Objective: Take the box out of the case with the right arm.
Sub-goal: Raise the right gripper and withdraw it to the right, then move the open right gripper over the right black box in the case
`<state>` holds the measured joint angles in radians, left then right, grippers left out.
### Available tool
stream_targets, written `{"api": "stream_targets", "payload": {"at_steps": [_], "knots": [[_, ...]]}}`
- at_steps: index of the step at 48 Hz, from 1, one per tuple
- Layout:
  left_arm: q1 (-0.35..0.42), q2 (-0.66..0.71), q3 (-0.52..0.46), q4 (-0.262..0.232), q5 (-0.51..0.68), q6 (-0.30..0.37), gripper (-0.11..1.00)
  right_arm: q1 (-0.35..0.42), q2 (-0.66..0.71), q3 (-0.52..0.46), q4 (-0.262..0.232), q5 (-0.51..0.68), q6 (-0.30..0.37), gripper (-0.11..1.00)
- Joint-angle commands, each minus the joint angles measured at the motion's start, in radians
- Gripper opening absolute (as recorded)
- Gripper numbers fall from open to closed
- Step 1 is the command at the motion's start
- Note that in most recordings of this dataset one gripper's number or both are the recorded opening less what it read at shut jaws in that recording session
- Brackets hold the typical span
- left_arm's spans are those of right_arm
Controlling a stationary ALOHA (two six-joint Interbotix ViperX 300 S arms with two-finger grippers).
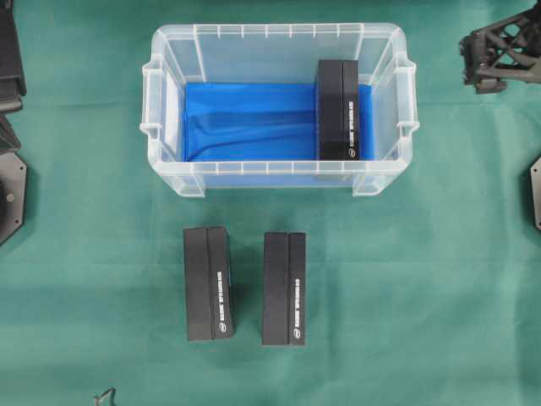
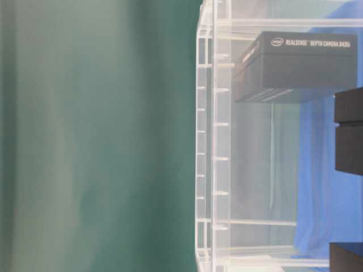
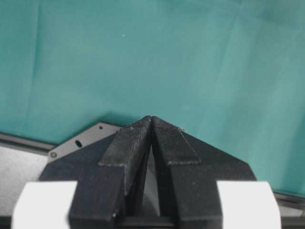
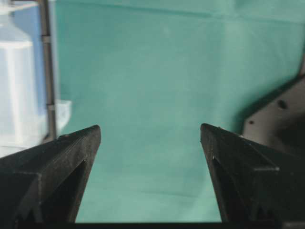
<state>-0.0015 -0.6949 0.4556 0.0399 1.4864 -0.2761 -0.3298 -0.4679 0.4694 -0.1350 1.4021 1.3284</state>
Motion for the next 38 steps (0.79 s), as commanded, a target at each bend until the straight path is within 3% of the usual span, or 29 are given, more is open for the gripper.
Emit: {"api": "stream_targets", "payload": {"at_steps": [1, 13, 38], "knots": [[0.000, 0.003, -0.017, 0.002, -0.005, -0.002, 0.11, 0.000, 0.021, -0.040, 0.015, -0.029, 0.003, 0.89], [-0.002, 0.003, -0.017, 0.002, -0.005, -0.002, 0.11, 0.026, 0.137, -0.129, 0.026, -0.081, 0.003, 0.88], [0.009, -0.020, -0.009, 0.003, -0.005, 0.005, 0.11, 0.094, 0.451, -0.465, 0.028, -0.106, 0.003, 0.88]]}}
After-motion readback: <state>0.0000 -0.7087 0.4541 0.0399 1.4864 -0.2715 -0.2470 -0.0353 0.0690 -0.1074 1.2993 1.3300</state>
